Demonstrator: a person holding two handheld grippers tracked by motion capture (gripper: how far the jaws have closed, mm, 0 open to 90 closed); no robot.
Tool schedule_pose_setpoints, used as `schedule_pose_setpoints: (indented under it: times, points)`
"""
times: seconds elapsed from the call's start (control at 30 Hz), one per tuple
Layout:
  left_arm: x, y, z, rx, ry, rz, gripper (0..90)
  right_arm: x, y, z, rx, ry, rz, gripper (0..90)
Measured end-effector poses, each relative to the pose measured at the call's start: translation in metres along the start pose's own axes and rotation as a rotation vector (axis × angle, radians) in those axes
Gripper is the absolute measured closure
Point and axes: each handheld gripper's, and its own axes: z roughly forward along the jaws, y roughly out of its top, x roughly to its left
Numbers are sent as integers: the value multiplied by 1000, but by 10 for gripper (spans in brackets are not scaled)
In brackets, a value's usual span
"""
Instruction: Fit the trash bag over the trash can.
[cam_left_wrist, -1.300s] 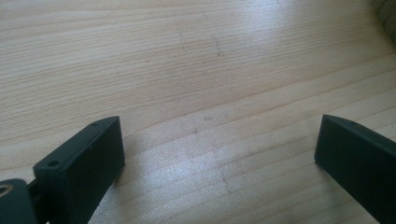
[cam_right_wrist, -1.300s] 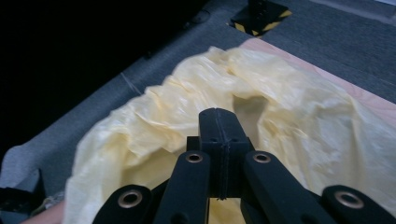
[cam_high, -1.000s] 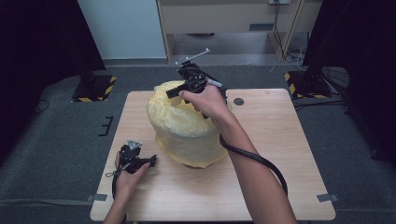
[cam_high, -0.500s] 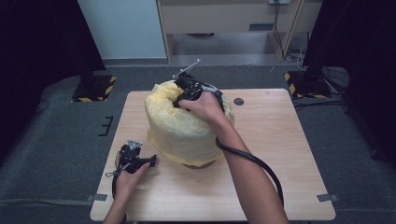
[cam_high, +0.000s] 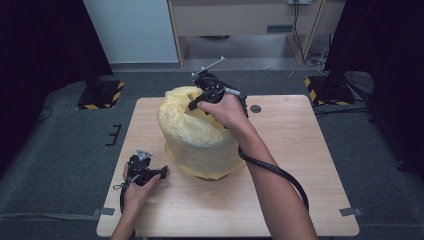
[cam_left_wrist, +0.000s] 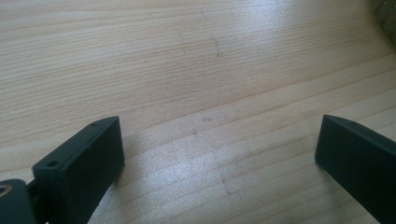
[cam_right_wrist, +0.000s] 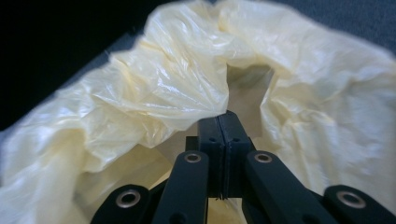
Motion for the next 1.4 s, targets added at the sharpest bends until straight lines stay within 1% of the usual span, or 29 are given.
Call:
schedule_pose_setpoints:
  times: [0.1, 0.17, 0.33, 0.47, 0.63, 0.93, 1.0, 1.17, 1.4]
  points:
    - [0, 0, 0, 0, 1, -1, 6, 1, 0, -16, -45, 4, 5, 900]
    - [0, 0, 0, 0, 1, 0, 6, 1, -2, -26, -76, 15, 9, 900]
    - [-1, 0, 0, 0, 1, 0, 5, -2, -9, -51, -124, 12, 13, 900]
    - [-1, 0, 0, 1, 0, -1, 6, -7, -18, -65, -138, 5, 19, 900]
    - [-1, 1, 0, 1, 0, 0, 5, -19, -37, -82, -157, -14, 40, 900]
    - [-1, 1, 0, 1, 0, 0, 6, -50, -78, -112, -196, -42, 112, 900]
    - [-1, 1, 1, 2, 0, 0, 5, -56, -86, -116, -201, -47, 119, 900]
    - [-1, 1, 1, 2, -2, 1, 5, -70, -105, -127, -217, -54, 160, 900]
    - [-1, 1, 1, 2, -2, 1, 5, -84, -124, -130, -212, -76, 186, 900]
